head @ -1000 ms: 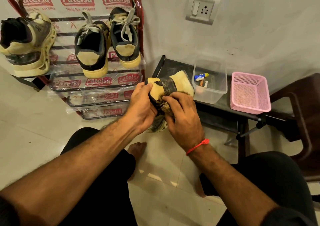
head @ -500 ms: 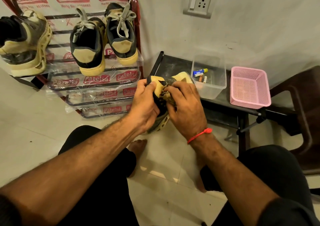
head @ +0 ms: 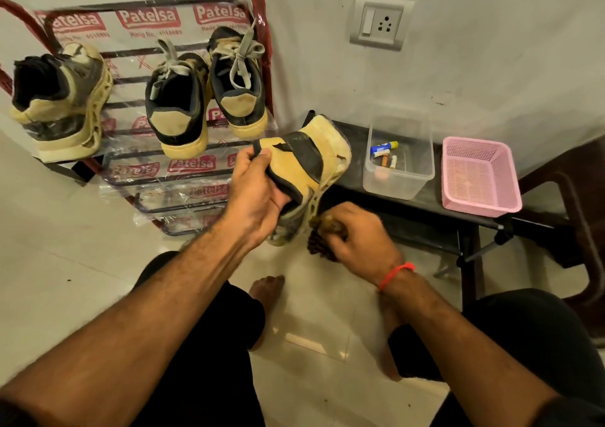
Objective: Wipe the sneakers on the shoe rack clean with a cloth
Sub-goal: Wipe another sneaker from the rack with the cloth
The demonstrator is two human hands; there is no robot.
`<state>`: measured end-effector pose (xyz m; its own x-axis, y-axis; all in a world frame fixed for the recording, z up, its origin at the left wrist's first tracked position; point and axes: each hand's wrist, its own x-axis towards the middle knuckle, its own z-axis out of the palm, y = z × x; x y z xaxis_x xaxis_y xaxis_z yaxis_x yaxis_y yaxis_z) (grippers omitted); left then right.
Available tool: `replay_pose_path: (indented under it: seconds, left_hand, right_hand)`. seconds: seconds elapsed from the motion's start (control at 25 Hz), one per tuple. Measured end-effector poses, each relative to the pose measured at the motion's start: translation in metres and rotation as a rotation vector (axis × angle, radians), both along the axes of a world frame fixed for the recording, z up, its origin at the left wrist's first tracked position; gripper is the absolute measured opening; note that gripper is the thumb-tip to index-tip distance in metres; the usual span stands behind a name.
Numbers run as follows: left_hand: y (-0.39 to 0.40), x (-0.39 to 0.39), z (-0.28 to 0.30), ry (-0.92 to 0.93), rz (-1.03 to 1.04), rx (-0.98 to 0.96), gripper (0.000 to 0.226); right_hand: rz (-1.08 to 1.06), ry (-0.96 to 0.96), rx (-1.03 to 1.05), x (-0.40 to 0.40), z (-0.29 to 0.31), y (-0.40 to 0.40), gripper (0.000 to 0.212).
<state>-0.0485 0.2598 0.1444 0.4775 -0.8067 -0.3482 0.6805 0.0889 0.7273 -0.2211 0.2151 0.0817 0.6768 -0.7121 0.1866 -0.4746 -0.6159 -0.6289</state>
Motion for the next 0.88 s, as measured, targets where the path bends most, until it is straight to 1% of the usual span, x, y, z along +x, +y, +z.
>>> replay_pose_path:
  seconds: [0.12,0.2,0.24,0.28,0.32,0.36,0.4,0.48,0.56,0.64,0.72,0.8,0.88]
  left_hand:
    - [0.004,0.002,-0.008,0.058,-0.013,0.021,0.029]
    - [0.005,0.001,-0.013,0.085,-0.035,0.021,0.033]
    - [0.006,0.001,-0.016,0.094,-0.061,0.014,0.034]
    - [0.006,0.001,-0.019,0.104,-0.099,0.002,0.037]
    - [0.006,0.002,-0.022,0.115,-0.146,-0.012,0.045]
    - [0.006,0.002,-0.023,0.124,-0.190,-0.022,0.052]
    - [0.006,0.001,-0.024,0.127,-0.226,-0.025,0.057]
    - [0.006,-0.006,-0.024,0.101,-0.268,0.004,0.058]
    - [0.006,-0.012,-0.024,0.083,-0.268,0.024,0.050]
    - [0.008,-0.013,-0.025,0.065,-0.280,0.016,0.046]
    - [0.010,-0.018,-0.024,-0.033,-0.322,0.017,0.038]
    - [0.012,-0.030,-0.023,-0.127,-0.382,0.031,0.036]
    - [0.015,-0.038,-0.023,-0.150,-0.416,0.051,0.044]
  right_hand:
    - [-0.204,-0.284,0.223,0.000,0.022,-0.012,0.017]
    - [-0.284,-0.462,0.420,-0.003,0.035,-0.015,0.016]
    - [-0.280,-0.568,0.528,-0.004,0.040,-0.014,0.020]
    - [-0.253,-0.653,0.617,-0.005,0.044,-0.013,0.028]
    - [-0.202,-0.682,0.655,-0.005,0.046,-0.012,0.040]
    - [-0.144,-0.635,0.617,-0.004,0.046,-0.011,0.053]
    - [-0.079,-0.541,0.530,-0.002,0.045,-0.010,0.064]
    - [0.000,-0.346,0.312,0.006,0.038,-0.004,0.076]
    - [-0.012,-0.266,0.149,0.010,0.027,-0.001,0.072]
    - [-0.021,-0.226,-0.021,0.011,0.024,0.000,0.062]
    - [-0.022,-0.259,-0.158,0.013,0.031,0.000,0.051]
    - [-0.021,-0.319,-0.242,0.017,0.039,0.001,0.046]
    - [-0.011,-0.309,-0.239,0.020,0.042,-0.001,0.044]
